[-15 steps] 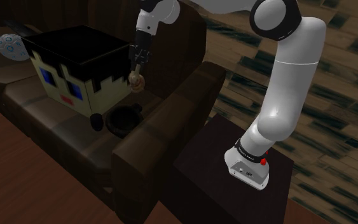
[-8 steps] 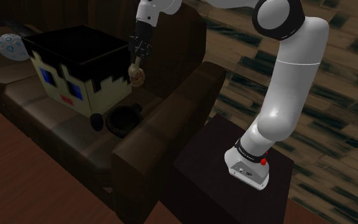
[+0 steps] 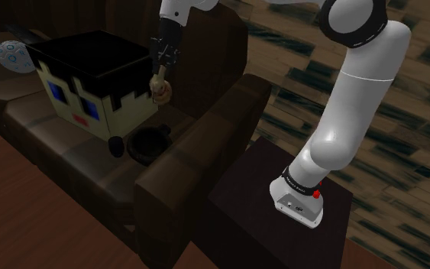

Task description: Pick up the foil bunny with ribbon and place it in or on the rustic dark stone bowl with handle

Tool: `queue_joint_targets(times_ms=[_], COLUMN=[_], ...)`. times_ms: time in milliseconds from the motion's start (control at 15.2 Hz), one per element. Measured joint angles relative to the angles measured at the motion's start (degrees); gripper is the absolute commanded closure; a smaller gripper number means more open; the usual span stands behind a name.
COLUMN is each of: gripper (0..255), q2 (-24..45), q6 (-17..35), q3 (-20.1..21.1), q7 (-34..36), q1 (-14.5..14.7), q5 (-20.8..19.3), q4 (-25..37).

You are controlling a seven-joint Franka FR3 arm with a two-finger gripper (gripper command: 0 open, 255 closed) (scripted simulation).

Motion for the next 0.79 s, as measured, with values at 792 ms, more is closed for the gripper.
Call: queue_joint_targets(times_ms=[792], gripper=[255], q2=[-11.0], q6=[4.7], q3=[5.2], q7=[9.8], q1=[6.2], q5=[2.7], q4=[-10.7])
